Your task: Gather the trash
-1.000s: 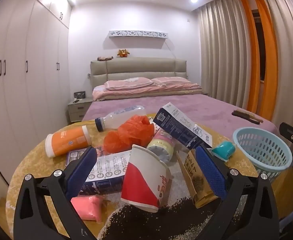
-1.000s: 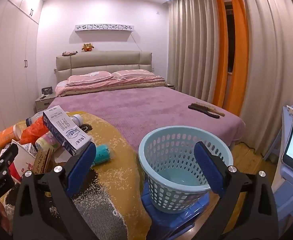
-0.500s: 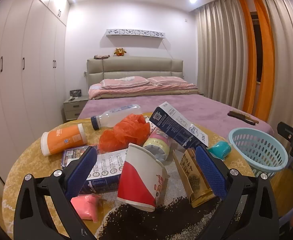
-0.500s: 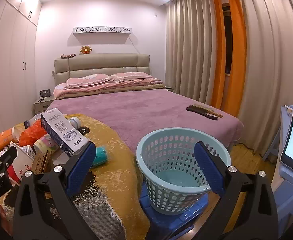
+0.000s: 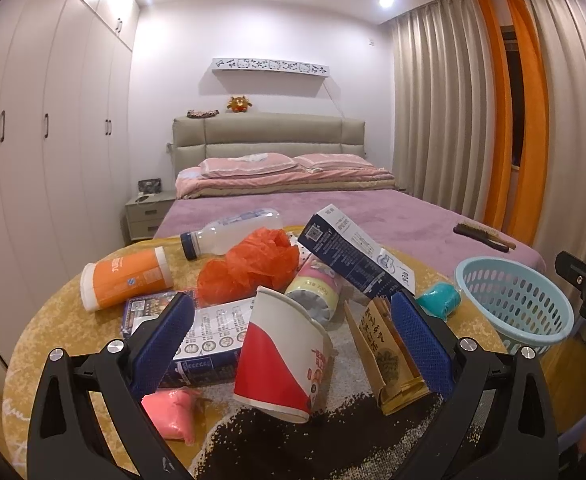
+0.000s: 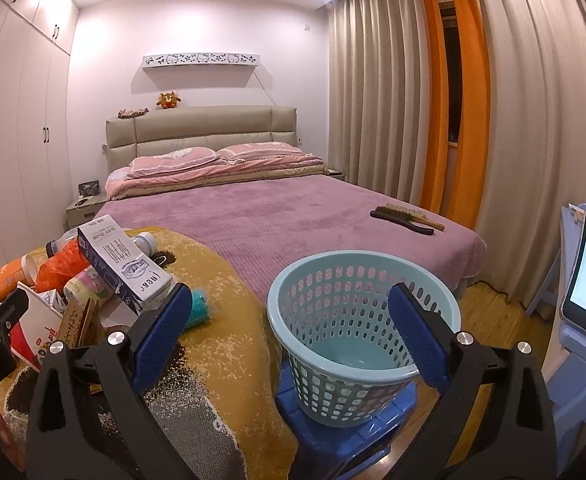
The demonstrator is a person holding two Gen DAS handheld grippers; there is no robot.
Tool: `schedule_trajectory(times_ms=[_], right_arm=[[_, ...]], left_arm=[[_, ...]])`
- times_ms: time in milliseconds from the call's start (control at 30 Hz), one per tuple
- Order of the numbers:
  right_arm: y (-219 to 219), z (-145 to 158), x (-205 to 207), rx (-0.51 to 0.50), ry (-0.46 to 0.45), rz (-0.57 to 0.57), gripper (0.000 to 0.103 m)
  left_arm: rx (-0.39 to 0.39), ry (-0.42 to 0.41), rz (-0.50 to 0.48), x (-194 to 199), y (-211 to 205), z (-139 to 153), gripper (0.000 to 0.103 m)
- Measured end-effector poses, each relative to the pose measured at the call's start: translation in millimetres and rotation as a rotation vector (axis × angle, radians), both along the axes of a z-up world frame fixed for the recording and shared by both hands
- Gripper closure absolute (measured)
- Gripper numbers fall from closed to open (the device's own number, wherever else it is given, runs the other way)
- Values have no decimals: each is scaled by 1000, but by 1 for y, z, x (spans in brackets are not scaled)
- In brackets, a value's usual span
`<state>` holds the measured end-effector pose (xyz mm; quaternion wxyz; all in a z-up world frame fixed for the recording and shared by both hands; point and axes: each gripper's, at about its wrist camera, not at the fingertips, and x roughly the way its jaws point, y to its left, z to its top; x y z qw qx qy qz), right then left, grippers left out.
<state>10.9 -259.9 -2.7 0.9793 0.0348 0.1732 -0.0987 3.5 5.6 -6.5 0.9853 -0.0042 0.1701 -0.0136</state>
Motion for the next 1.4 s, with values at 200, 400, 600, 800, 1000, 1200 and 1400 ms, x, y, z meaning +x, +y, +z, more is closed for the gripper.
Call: schedule_trajectory(times_ms=[200,400,600,800,1000,1200,1400], right_arm=[[-2,-1,0,9,0,-1,9],[-2,-2,0,11,0,-2,9],[-2,-2,0,18,2,1,9],[-1,-2,0,20,5,5,11],[0,-3,0,23,9,10,12],[1,-4,1,25,11,11,12],[0,-6,2,27,15,15,12]], left_arm=[[-2,1,2,2,-1,0,7],[-3,-1,2,0,0,0,7],[-5,0,2,0,1,0,7],[-4,0,2,0,1,0,7],[-5,-1,2,0,1,0,7],[-4,-1,2,0,1,-1,7],[-5,-1,2,0,1,-1,7]])
